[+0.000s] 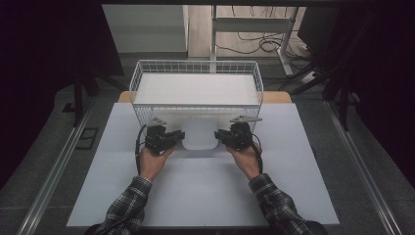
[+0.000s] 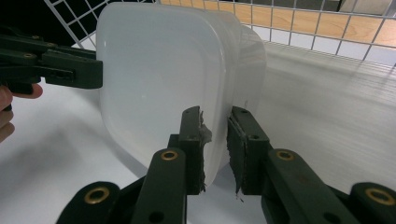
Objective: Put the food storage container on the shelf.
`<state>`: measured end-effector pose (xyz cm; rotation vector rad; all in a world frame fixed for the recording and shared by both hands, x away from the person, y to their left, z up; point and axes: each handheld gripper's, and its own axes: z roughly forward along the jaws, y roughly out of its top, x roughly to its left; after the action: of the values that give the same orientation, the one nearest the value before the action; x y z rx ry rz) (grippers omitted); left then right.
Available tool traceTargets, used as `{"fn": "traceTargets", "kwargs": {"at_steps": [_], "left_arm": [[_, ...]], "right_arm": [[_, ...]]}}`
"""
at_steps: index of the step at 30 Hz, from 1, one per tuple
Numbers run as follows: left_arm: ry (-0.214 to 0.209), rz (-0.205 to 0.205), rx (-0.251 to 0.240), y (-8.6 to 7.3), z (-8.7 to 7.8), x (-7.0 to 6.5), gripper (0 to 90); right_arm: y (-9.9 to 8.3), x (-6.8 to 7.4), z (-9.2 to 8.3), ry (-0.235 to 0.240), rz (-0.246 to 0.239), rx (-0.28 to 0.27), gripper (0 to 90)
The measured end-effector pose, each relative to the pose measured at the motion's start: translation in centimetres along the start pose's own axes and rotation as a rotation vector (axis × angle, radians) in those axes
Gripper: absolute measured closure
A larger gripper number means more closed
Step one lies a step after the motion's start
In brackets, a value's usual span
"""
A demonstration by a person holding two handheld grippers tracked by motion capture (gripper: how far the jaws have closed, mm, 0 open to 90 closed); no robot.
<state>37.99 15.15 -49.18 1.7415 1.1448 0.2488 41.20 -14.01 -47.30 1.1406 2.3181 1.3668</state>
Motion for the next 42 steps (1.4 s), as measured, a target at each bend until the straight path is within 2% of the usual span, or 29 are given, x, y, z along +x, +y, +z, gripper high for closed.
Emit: {"fn": "traceTargets", "kwargs": {"at_steps": [6,13,19,21,23,30,33,36,39,42], "left_arm": [[-0.004,-0.008,-0.009,0.2,0.3,0.2,75.6],[0.019,0.036,-0.031,0.5,0.9,0.3,70.5],[0.019,0.01,-0.063,0.4,1.2,0.6,68.2],[0.04,0.03,-0.076,0.4,1.3,0.5,67.3],[0.073,0.06,-0.065,0.4,1.7,0.2,68.4],[0.098,0.068,-0.081,0.6,2.1,0.2,68.3],[0.116,0.072,-0.09,0.7,2.3,0.3,65.4],[0.121,0.063,-0.1,0.8,2.5,0.5,62.7],[0.123,0.072,-0.095,0.9,2.4,0.4,59.0],[0.104,0.072,-0.108,1.0,1.9,0.3,55.8]], "right_arm": [[0.3,-0.1,0.2,-0.008,-0.001,-0.001,73.1],[0.5,0.0,0.7,-0.04,-0.033,-0.024,68.3],[0.6,-0.4,1.0,-0.04,-0.014,-0.051,66.4],[0.7,-0.5,1.2,-0.049,-0.015,-0.058,66.4],[0.8,-0.5,1.4,-0.06,-0.017,-0.057,65.9],[0.9,-0.7,1.9,-0.076,-0.018,-0.061,66.3],[0.9,-0.7,2.1,-0.092,-0.015,-0.067,64.6],[1.0,-0.8,2.3,-0.107,-0.004,-0.073,63.4],[1.0,-0.7,2.4,-0.111,0.001,-0.078,63.2],[1.1,-0.6,2.0,-0.1,-0.007,-0.096,63.4]]}}
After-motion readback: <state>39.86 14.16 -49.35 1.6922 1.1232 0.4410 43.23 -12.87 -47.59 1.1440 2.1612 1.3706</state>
